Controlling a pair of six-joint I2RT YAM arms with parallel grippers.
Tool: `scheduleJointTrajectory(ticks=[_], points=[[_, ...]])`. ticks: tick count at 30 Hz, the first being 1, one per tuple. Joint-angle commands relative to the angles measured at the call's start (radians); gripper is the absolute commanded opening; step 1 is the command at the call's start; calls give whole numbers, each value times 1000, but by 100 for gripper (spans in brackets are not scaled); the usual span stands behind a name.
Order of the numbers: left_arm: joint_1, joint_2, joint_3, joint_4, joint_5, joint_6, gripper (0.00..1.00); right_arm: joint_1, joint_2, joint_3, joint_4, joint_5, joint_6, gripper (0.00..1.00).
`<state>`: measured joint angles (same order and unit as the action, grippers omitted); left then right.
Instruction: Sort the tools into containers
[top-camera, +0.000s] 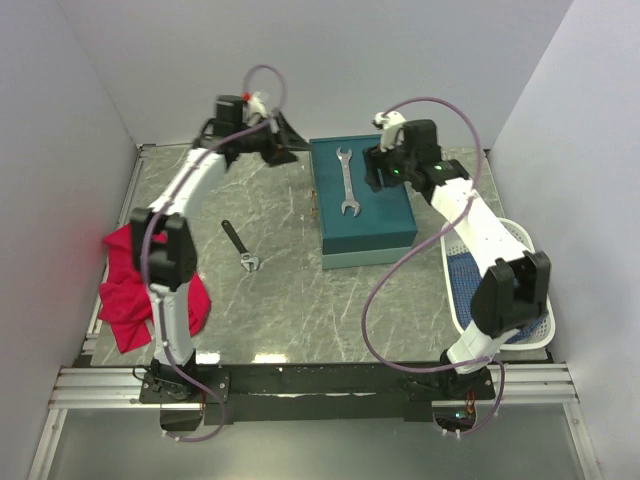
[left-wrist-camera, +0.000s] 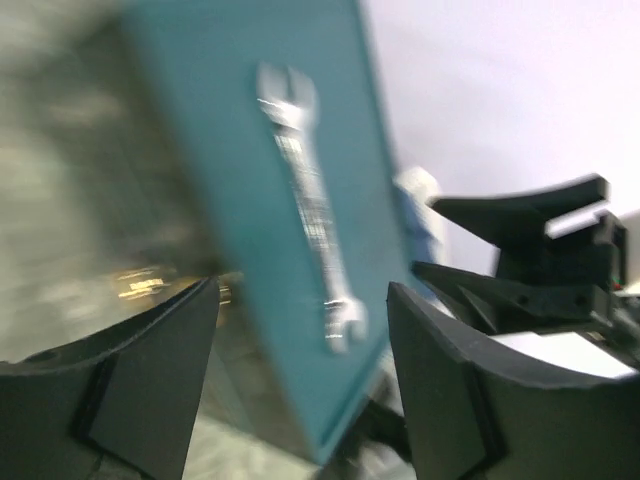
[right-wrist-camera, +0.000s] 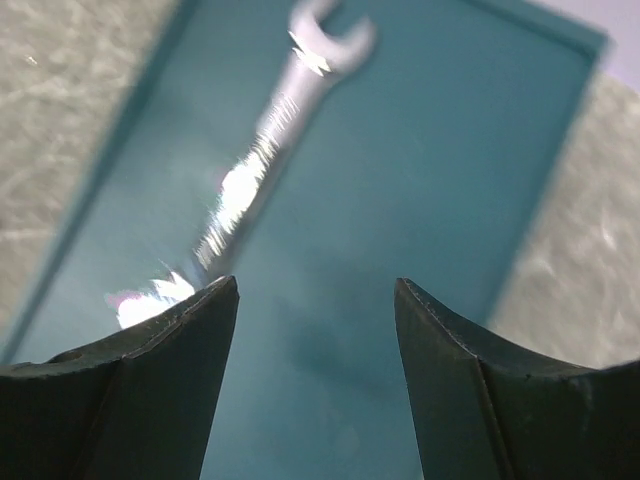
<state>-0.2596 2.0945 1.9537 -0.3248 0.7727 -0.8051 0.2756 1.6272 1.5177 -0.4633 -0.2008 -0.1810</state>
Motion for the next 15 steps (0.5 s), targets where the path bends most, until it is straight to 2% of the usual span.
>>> scheduleJointTrajectory(ticks=[1,2,6,11,15], points=[[54,-210,-53,-236,-290,295,74,46,108,136,52,7,54,71],[60,-231,-106,-296,-434,332,75,50,127,177,55,26,61,71],[91,-309,-278,-371,-640,339,76,54,233,272,49,61,98,73],[100,-340,-441,-393,-690,299,71,77,293,311,35,49,112,73],[105,-280,-469,-382,-704,279,73,99,298,280,22,40,104,73]])
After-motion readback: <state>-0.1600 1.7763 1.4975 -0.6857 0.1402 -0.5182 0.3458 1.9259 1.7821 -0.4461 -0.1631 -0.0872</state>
